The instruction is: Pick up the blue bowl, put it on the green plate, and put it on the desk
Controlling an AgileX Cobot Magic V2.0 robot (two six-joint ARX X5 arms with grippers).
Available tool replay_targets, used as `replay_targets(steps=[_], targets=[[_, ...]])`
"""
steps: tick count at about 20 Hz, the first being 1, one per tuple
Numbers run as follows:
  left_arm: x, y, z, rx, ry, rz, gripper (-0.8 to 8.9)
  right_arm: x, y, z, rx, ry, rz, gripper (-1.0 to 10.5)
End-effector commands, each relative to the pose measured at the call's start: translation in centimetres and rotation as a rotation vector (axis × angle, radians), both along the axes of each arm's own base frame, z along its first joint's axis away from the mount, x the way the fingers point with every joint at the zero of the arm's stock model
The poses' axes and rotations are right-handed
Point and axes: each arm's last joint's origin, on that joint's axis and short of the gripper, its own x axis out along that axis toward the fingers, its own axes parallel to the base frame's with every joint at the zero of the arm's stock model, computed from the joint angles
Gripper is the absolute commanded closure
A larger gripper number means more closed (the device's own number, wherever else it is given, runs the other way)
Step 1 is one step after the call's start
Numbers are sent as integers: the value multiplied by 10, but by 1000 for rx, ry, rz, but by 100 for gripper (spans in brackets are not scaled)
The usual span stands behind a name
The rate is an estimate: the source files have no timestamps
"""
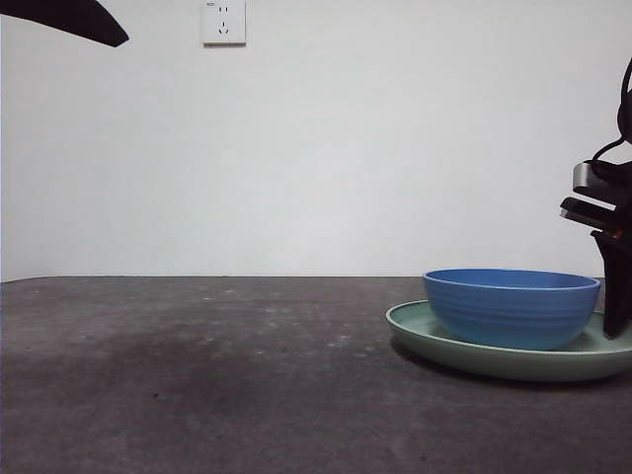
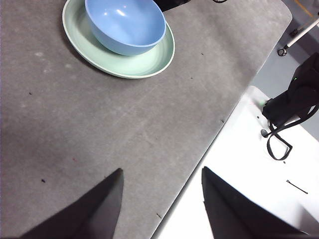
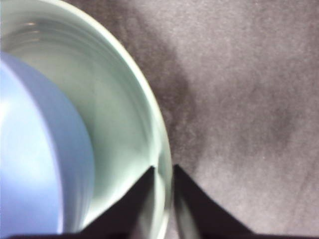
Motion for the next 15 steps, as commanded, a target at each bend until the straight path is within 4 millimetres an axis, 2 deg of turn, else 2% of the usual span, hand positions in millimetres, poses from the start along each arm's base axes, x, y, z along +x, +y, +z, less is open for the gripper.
replay_targets(steps=[1,7,15], targets=[[0,-2,2,-7,-9,-12,561,4,0,-1,0,-6,7,931],[0,-1,2,-6,-3,-10,561,3,0,7,28,-30,-16,931],[0,-2,2,-7,-6,-11,560,-15,6,61,157,-193,-26,931]])
